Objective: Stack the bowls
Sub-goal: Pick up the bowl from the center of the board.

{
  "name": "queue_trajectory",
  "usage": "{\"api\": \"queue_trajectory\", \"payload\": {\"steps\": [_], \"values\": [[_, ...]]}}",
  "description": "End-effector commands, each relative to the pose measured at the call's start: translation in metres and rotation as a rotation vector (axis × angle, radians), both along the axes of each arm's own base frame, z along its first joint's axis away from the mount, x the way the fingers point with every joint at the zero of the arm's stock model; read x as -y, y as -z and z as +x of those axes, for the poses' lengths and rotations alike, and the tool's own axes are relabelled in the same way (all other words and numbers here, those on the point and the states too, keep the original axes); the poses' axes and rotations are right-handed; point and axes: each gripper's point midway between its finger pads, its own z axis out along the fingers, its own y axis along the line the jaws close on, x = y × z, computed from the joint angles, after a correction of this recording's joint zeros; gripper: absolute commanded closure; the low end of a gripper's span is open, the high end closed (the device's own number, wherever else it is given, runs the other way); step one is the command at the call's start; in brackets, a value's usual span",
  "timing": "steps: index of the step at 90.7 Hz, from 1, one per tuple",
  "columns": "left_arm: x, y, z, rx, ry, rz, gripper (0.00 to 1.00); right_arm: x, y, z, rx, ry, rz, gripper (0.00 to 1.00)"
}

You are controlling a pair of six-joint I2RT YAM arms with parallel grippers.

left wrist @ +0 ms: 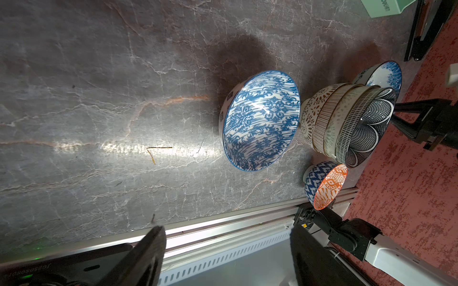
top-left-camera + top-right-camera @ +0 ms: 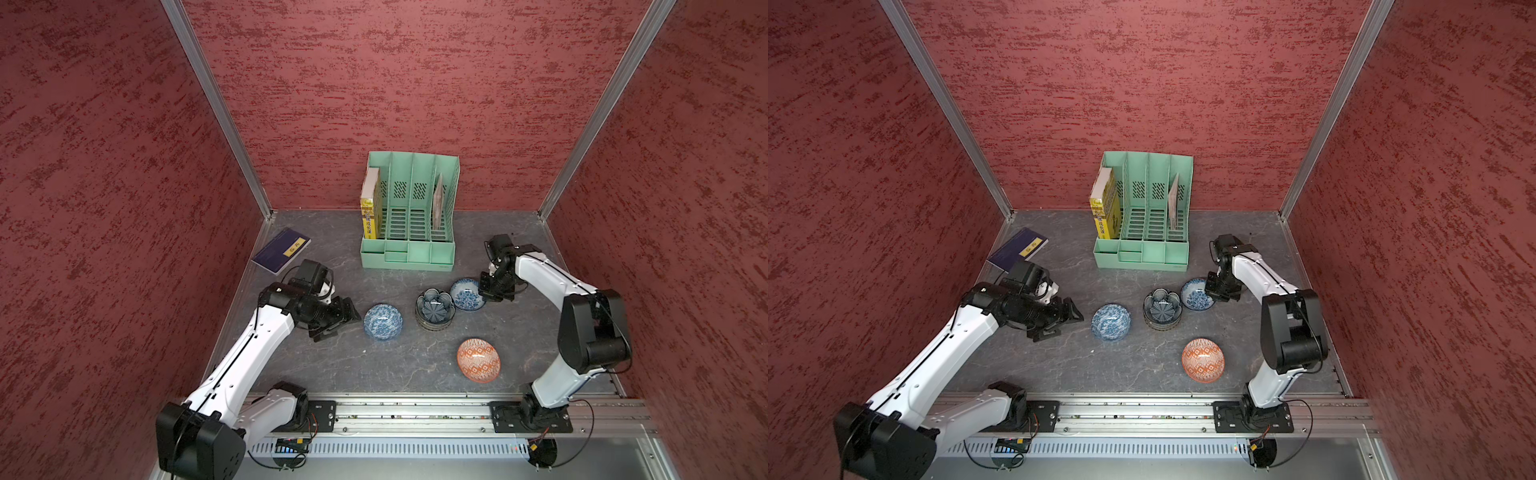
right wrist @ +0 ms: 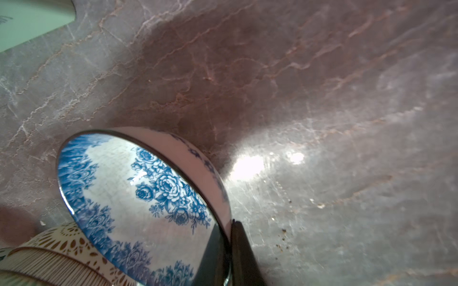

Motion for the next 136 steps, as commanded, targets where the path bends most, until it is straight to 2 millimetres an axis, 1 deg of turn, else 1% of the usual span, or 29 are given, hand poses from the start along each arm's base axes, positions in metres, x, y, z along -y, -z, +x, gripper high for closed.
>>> {"api": "queue_trajectory", "payload": {"steps": [1,11,19,30,43,51,60,71,90,99,111,122,136], "values": [[0.007,-0.015,0.004,0.043,0.019,-0.058,0.19,-0.001,-0.047,0.012,0.104,0.018,0.036,1.0],[0.007,-0.03,0.013,0.075,0.023,-0.058,0.19,-0.01,-0.073,0.012,0.133,0.013,0.091,1.0],[0.011,-0.044,0.022,0.105,0.028,-0.076,0.2,-0.017,-0.095,0.012,0.157,-0.001,0.126,1.0],[0.02,-0.059,0.033,0.121,0.041,-0.119,0.22,-0.036,-0.122,0.004,0.164,-0.068,0.168,1.0],[0.034,-0.075,0.044,0.119,0.077,-0.184,0.25,-0.06,-0.143,-0.008,0.161,-0.147,0.197,1.0],[0.041,-0.085,0.049,0.122,0.102,-0.205,0.27,-0.078,-0.151,-0.017,0.152,-0.2,0.21,1.0],[0.048,-0.098,0.054,0.141,0.132,-0.209,0.31,-0.102,-0.155,-0.026,0.14,-0.257,0.236,1.0],[0.06,-0.106,0.055,0.14,0.18,-0.207,0.32,-0.132,-0.16,-0.037,0.122,-0.321,0.279,1.0],[0.082,-0.111,0.049,0.144,0.276,-0.175,0.34,-0.173,-0.153,-0.054,0.071,-0.425,0.294,1.0],[0.087,-0.105,0.046,0.137,0.306,-0.138,0.36,-0.189,-0.151,-0.059,0.06,-0.46,0.295,1.0],[0.089,-0.093,0.044,0.11,0.321,-0.109,0.47,-0.201,-0.149,-0.063,0.05,-0.493,0.289,1.0],[0.089,-0.087,0.044,0.101,0.327,-0.075,0.56,-0.207,-0.145,-0.066,0.034,-0.511,0.278,1.0],[0.089,-0.076,0.042,0.078,0.34,-0.036,0.63,-0.212,-0.144,-0.068,0.031,-0.524,0.274,1.0]]}}
